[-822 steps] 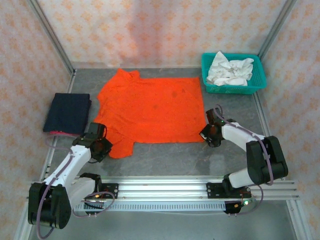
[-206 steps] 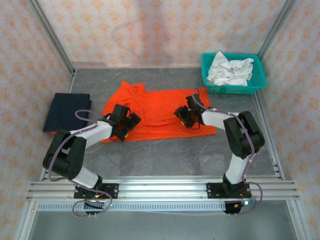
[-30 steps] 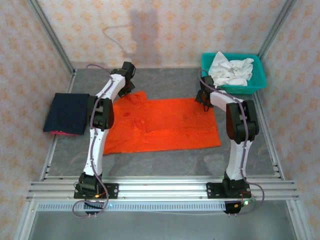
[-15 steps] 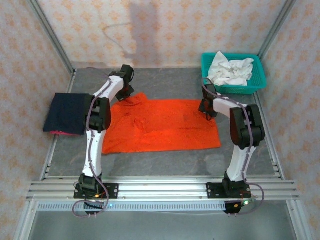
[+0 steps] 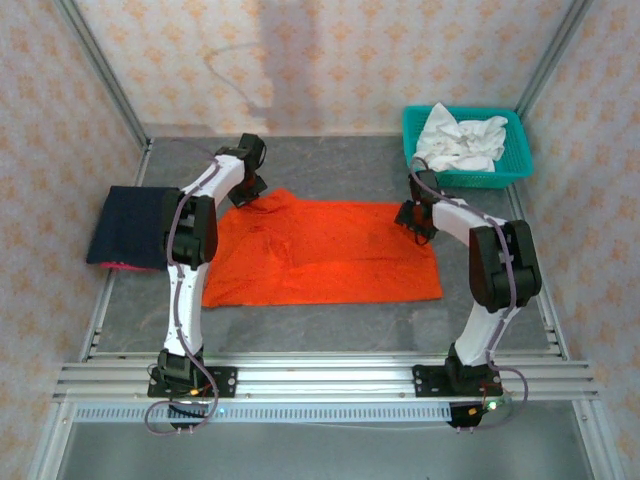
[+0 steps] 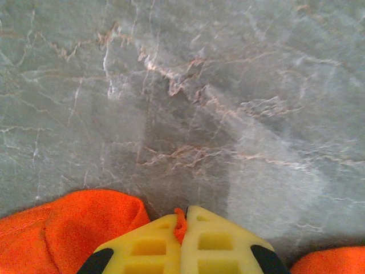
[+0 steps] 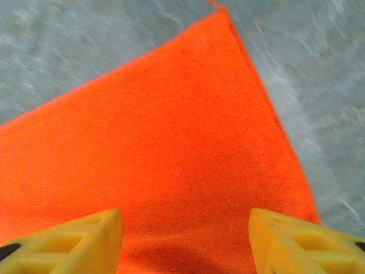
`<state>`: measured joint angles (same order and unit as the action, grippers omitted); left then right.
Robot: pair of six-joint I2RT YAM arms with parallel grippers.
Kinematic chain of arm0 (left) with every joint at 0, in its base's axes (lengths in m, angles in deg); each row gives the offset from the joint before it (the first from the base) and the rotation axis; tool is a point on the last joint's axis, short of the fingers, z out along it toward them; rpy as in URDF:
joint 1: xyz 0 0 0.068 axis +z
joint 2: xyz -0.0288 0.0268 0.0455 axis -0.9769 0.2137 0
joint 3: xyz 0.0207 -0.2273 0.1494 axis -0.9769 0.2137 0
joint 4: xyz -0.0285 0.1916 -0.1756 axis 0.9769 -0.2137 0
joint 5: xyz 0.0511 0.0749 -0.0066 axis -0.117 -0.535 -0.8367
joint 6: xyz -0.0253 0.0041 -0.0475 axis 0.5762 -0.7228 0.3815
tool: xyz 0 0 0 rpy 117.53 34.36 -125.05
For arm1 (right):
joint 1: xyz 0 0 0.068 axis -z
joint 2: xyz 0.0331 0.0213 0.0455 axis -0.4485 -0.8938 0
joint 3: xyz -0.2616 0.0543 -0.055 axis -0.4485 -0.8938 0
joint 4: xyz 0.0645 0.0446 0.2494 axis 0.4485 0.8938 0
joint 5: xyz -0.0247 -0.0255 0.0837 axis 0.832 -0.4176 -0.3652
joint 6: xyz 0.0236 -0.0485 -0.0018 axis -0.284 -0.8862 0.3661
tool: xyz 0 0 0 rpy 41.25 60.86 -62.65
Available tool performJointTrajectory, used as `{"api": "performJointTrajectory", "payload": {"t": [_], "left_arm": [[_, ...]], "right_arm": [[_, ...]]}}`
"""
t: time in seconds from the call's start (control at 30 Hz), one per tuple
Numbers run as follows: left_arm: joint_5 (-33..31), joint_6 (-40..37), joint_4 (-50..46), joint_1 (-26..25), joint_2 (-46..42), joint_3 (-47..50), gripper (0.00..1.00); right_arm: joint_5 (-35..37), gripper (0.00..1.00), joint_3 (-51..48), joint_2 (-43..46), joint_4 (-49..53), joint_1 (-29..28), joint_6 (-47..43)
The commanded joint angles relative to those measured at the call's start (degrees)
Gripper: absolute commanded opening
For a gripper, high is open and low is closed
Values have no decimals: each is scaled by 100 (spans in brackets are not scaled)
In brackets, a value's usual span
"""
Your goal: Fold and stack the t-shirts
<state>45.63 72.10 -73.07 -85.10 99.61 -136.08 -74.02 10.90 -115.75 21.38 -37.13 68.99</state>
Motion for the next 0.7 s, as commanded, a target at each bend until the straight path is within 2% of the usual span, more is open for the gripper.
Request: {"api": "performJointTrajectory", "payload": {"t": [0.0,0.23,0.37,0.53,0.67], "left_arm": [[-28,-94,-166,31,12,-347,0],[-10,-111,-185,38,4,-322,0],[-29,-129,-157,38,-95,-126,0],[20,0,317,57,-538,710,0],[25,-23,292,60,-717,960,0]], "right_arm": [[-262,59,356,-115,-84,-235,-177],[-473,54,-30,-229,-104,-782,-16],[-512,51,-470,-96,-78,-827,166],[-517,49,-1115,147,86,-820,289],[-526,49,-1616,522,230,-815,323]]}}
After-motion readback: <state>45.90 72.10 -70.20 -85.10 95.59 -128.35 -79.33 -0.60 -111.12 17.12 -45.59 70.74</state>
